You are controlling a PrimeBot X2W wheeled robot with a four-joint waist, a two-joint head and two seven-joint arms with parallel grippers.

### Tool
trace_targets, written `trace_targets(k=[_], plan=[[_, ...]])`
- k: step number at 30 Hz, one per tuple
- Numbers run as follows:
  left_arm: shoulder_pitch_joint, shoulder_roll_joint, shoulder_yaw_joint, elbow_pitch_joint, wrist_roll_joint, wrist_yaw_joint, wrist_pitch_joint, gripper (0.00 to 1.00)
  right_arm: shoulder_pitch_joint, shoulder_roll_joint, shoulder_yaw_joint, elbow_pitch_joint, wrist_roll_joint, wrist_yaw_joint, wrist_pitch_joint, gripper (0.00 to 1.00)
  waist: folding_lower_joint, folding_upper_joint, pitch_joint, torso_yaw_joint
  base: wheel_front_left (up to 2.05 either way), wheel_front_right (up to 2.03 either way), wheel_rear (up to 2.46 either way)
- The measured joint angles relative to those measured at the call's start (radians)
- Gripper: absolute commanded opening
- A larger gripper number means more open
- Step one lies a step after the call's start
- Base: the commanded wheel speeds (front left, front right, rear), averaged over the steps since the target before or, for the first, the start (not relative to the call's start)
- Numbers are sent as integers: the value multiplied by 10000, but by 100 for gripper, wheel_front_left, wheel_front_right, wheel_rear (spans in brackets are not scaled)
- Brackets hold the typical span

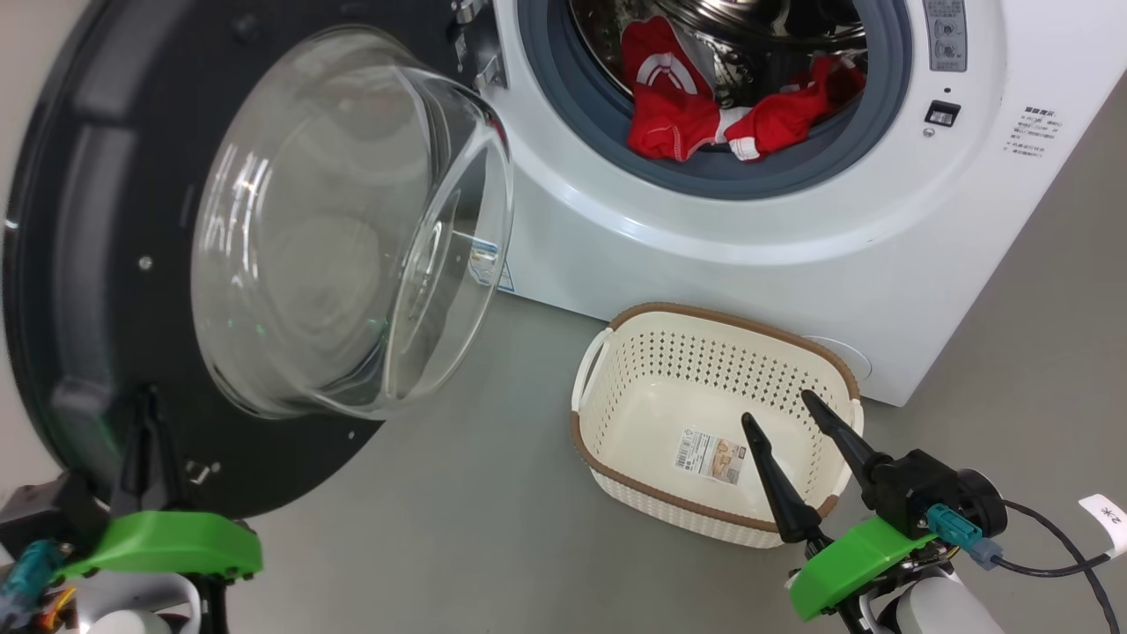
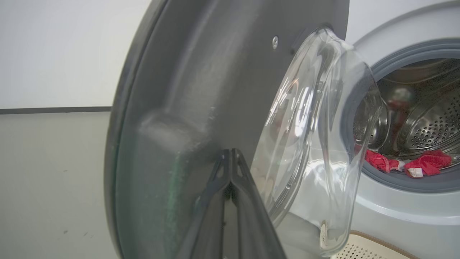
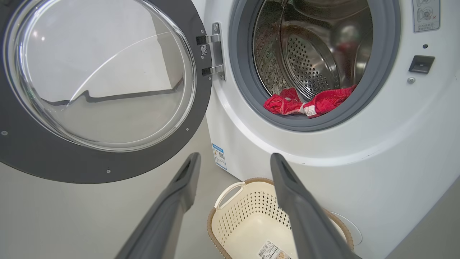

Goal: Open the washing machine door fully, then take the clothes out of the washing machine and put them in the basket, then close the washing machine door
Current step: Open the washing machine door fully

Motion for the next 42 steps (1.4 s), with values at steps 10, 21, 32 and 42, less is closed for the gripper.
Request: trace_targets(k=[10, 21, 32, 42], plan=[[-227, 173, 746, 297, -291, 8, -140, 0, -139, -4, 92, -102, -247, 0, 0, 100, 0, 0, 301, -97, 0, 0, 0], [-899, 368, 1298, 1057, -290, -6, -234, 0, -409, -194, 140, -163, -249, 0, 0, 100, 0, 0, 769, -264, 0, 0, 0], [-1311, 407, 2040, 1461, 2, -8, -268, 0, -527, -360, 288, -201, -245, 0, 0, 100, 0, 0, 1064, -391, 0, 0, 0], [-1436, 259, 2642, 1697, 244, -293, -268, 0, -702, -414, 314, -176, -236, 0, 0, 100, 0, 0, 1120, -424, 0, 0, 0]])
